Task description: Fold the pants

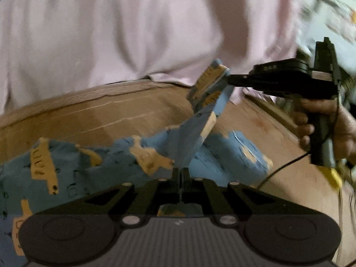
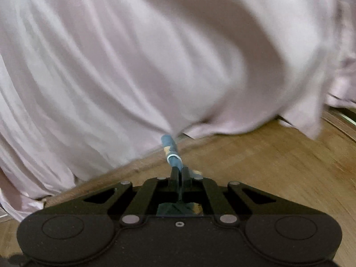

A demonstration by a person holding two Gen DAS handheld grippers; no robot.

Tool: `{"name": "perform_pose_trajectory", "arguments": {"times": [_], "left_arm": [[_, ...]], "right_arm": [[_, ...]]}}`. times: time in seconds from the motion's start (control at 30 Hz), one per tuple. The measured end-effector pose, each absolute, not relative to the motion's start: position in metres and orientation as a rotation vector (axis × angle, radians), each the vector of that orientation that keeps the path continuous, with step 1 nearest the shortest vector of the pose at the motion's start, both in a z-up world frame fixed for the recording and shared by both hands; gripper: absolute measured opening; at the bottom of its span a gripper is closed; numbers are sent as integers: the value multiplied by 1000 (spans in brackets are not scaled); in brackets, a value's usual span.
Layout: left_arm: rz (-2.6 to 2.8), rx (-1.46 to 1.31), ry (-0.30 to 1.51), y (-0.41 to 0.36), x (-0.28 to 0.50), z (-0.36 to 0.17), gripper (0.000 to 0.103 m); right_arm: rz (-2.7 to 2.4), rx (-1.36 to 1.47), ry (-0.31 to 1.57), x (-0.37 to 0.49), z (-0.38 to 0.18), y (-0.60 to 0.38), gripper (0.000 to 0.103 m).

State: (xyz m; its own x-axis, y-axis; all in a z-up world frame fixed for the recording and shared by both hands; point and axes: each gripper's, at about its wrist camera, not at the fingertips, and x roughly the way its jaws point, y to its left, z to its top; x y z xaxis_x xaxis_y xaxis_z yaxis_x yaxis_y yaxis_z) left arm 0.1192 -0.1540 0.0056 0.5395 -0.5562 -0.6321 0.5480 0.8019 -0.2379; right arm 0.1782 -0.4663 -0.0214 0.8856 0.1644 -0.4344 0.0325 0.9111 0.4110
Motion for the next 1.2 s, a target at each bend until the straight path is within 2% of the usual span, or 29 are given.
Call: {"name": "perform_pose_trajectory", "arguments": {"times": [0.27,0.3,0.4,0.5,0.53,0.57,0.63,0.67,0.7,0.73,0.77,0.93,1.1,1.2], "left_arm": [[-745,200,842,-184,95,-25,1],[-752,207,859,-183,94,-28,1],[-775,189,885,-181,100,-28,5],[-799,152,879,-182,111,-17,20],[-803,145,875,-185,116,-15,29],[-810,145,872,-190,121,-11,35],[-828,173,850,-208,138,-4,40],[-844,187,835,-217,146,-1,47],[-859,193,822,-227,155,0,54],[-873,195,805,-238,165,2,68],[-887,198,785,-249,173,4,75],[-925,222,762,-308,210,0,91],[-896,196,879,-355,245,-19,90],[-898,162,940,-367,257,-28,82]], "right_arm": [[-80,610,599,94,-109,-497,2],[-83,632,615,90,-118,-499,3],[-53,625,612,80,-125,-501,17],[-16,584,585,75,-122,-500,36],[-8,586,581,75,-122,-500,43],[-3,594,576,75,-122,-501,47],[3,620,566,74,-125,-506,53],[5,634,558,75,-126,-508,57],[8,644,549,75,-127,-511,59],[12,647,544,76,-128,-512,63],[20,644,538,77,-128,-513,65],[78,555,533,81,-127,-511,71],[117,534,531,81,-130,-514,71],[121,570,516,81,-133,-517,69]]}}
